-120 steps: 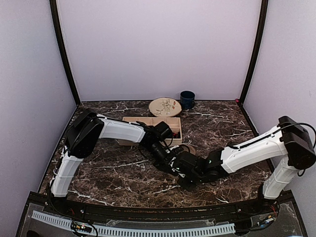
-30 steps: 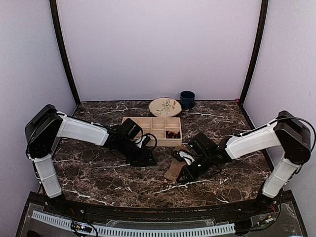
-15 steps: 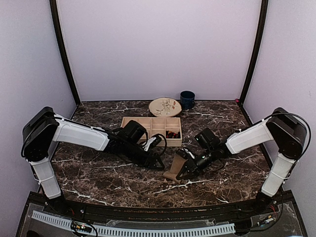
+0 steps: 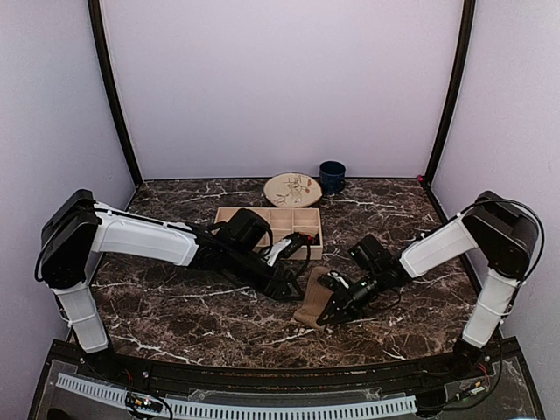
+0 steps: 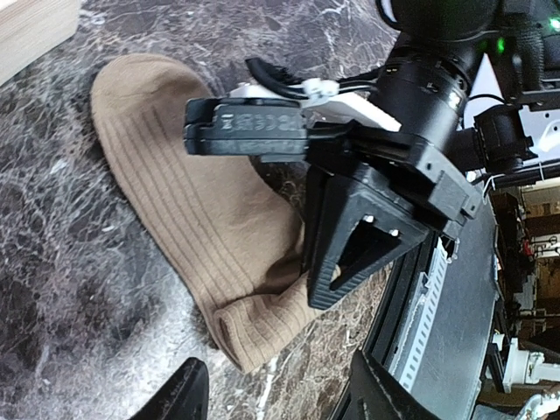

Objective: Roll the socks
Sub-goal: Roll the sock at the center of the board.

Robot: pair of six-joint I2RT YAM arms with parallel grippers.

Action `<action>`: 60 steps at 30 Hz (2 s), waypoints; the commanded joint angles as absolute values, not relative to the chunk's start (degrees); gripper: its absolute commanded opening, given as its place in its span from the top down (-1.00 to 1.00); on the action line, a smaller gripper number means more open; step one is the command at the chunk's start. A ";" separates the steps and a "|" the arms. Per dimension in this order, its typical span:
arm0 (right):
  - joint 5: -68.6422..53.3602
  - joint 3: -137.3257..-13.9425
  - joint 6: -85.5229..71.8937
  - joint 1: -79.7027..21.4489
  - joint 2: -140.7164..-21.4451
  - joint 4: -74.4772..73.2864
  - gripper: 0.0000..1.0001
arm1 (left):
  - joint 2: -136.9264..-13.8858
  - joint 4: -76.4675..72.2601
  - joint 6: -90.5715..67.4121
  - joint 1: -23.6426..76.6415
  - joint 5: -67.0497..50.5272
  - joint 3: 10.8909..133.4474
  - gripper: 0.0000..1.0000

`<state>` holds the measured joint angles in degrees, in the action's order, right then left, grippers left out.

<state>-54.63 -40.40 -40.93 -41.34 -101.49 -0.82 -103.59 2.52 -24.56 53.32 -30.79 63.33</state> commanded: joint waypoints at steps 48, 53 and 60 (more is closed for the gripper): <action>-61.69 -37.30 -47.90 -37.46 -105.92 7.19 1.00 | -114.86 14.88 -9.79 60.75 -18.42 75.20 0.20; -61.98 -37.01 -48.60 -37.37 -106.05 8.28 1.00 | -115.41 15.74 -10.11 61.08 -17.49 75.25 0.27; -60.59 -38.25 -46.17 -37.36 -105.93 5.19 1.00 | -116.98 17.83 -11.94 61.26 -14.30 76.67 0.36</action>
<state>-61.08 -37.74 -48.07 -37.85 -105.23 7.20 -115.72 13.91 -10.96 60.97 -17.26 75.02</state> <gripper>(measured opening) 0.027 0.333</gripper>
